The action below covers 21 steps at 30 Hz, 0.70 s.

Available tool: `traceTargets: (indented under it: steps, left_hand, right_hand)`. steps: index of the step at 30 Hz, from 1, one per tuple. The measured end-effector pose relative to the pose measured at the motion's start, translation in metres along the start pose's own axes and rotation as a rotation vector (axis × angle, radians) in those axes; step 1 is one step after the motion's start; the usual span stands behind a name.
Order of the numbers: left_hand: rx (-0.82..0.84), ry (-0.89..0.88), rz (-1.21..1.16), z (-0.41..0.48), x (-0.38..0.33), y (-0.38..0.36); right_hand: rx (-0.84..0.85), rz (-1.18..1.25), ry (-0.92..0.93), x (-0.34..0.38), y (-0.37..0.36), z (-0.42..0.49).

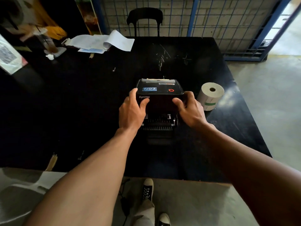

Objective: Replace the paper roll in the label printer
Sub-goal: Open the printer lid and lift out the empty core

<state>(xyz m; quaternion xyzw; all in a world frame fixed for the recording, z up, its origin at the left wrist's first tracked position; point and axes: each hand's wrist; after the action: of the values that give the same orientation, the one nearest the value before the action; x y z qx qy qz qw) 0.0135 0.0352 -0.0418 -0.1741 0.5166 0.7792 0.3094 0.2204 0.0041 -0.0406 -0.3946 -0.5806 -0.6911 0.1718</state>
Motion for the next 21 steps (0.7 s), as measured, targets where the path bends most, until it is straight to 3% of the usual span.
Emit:
traceTargets:
  steps: [4,9,16,21]
  left_hand:
    - [-0.142,0.143,-0.097,0.045,-0.022,0.000]
    - [-0.180,0.121,-0.133,0.092,-0.027,-0.012]
    - [-0.090,0.112,-0.116,0.151,-0.018,-0.030]
    - [-0.051,0.151,-0.106,0.178,-0.014,-0.042]
  right_hand:
    - [-0.046,0.037,-0.052,0.033,0.011,0.043]
    - [-0.120,0.044,-0.197,0.066,0.014,0.099]
    - [-0.185,0.086,-0.277,0.076,0.011,0.147]
    - [-0.134,0.051,-0.286,0.081,0.006,0.165]
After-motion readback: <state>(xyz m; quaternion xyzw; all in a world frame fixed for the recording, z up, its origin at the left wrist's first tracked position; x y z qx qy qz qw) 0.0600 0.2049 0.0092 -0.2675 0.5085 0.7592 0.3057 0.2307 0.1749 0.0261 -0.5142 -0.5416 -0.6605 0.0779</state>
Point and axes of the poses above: each hand's wrist, its own z-axis towards the middle knuckle, its own y-axis out of the back of the hand, x = y × z, and after that the axes turned 4 degrees about -y, right-handed
